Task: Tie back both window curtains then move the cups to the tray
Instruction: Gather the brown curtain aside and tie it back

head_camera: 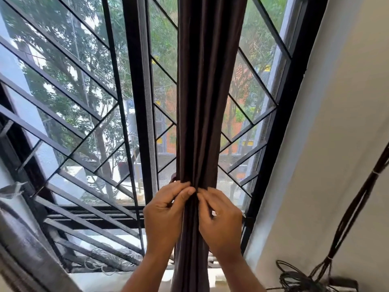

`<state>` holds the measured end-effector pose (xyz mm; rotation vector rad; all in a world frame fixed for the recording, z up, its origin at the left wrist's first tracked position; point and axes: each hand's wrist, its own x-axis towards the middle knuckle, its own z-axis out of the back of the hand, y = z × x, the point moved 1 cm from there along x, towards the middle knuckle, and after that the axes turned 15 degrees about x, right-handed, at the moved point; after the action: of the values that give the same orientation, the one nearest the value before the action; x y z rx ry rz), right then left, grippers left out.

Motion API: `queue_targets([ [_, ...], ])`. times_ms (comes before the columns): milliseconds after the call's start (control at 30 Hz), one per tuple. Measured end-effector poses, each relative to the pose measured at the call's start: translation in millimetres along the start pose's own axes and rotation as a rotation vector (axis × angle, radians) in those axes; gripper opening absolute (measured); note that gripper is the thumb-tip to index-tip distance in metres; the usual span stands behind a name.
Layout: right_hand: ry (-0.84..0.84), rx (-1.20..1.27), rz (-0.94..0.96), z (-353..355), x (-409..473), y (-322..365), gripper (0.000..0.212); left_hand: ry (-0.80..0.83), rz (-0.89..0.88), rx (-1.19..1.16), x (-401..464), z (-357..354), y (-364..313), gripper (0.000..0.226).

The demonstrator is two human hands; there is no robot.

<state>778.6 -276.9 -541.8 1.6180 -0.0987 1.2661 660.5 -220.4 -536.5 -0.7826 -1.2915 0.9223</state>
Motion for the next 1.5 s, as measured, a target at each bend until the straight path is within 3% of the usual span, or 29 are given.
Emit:
queue_targets([
  [67, 0.055, 0.0, -0.02, -1, 0, 3, 0.021, 0.031, -0.031, 0.017, -1, -1, -1, 0.016],
  [200, -0.027, 0.007, -0.083, -8, -1, 1, 0.017, 0.055, -0.052, 0.011, -1, -5, -4, 0.017],
  [433, -0.054, 0.408, -0.362, 5, -1, 0, 0.026, 0.113, 0.076, -0.047, 3, 2, -14, 0.017],
  [567, -0.162, 0.308, -0.363, 14, 1, -7, 0.026, -0.077, 0.071, 0.055, -1, 6, -12, 0.019],
  [633, -0.259, 0.183, -0.241, 23, 2, -5, 0.031, -0.222, 0.054, 0.126, -5, 10, -7, 0.024],
  [733, -0.264, 0.006, -0.074, 26, -3, -1, 0.022, -0.331, 0.001, 0.216, -13, 16, 0, 0.033],
  [867, -0.126, -0.091, 0.034, 7, -21, 2, 0.01, -0.188, -0.131, 0.269, -25, 12, -8, 0.043],
  [967, -0.047, -0.105, 0.092, -5, -29, 5, 0.013, -0.111, -0.272, 0.385, -29, 11, -20, 0.045],
  [1133, 0.008, -0.074, 0.092, -5, -36, 3, 0.024, -0.074, -0.147, 0.288, -25, 15, -25, 0.038],
  [1267, -0.159, -0.005, 0.094, 1, -38, 6, 0.02, -0.138, -0.076, 0.236, -22, 15, -19, 0.037],
  [1333, -0.195, 0.058, -0.002, 1, -42, 8, 0.026, -0.16, -0.067, 0.234, -24, 14, -14, 0.041],
  [1433, -0.091, 0.076, -0.232, -8, -53, 10, 0.039, -0.095, -0.065, 0.11, -28, 10, -19, 0.051],
  [1500, 0.029, -0.036, -0.224, -12, -54, 10, 0.031, -0.047, -0.053, 0.088, -24, 13, -20, 0.062],
])
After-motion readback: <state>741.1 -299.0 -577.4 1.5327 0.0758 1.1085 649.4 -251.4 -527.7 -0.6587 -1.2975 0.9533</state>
